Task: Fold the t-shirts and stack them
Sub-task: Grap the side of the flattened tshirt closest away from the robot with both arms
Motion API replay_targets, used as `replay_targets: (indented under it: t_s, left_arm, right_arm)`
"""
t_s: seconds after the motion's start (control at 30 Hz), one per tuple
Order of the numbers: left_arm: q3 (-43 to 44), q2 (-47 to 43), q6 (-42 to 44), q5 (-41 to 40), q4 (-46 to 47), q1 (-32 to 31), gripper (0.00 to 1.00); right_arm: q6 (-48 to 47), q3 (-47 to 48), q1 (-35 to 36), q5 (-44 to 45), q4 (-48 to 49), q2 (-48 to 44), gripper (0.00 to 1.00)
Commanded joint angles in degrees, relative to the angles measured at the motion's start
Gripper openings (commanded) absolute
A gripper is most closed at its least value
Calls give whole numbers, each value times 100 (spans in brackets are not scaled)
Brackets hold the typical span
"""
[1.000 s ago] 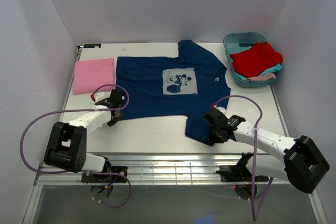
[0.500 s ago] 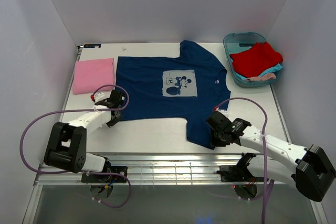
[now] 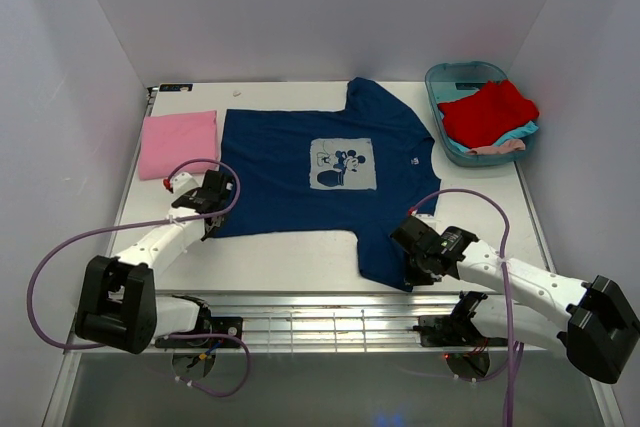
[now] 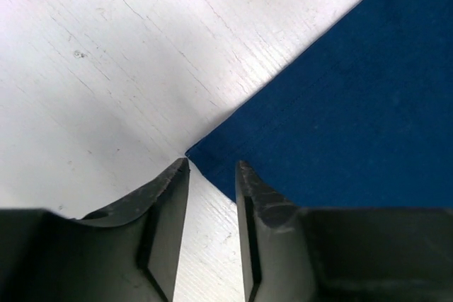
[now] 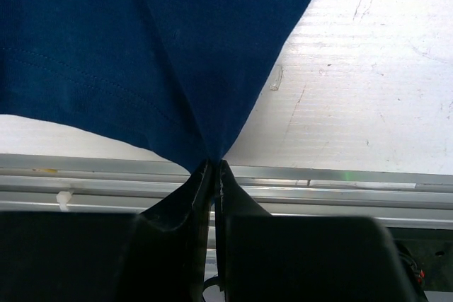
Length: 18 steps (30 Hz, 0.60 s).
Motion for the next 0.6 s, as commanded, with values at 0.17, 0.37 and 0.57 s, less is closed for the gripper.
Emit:
replay_targets:
  t_s: [0.17,0.37,0.57]
  left_arm:
    - [-91,358,-95,93,109,53,49]
    - [-56,559,-86,225,206,131,49]
    - [-108,1016,-165,568,347,202,49]
  right_arm:
    - [148,218,78,56,-100,-60,8]
    - [209,226,104,57,-135,-201,8]
    - [236,244,113,109,-214,-280,8]
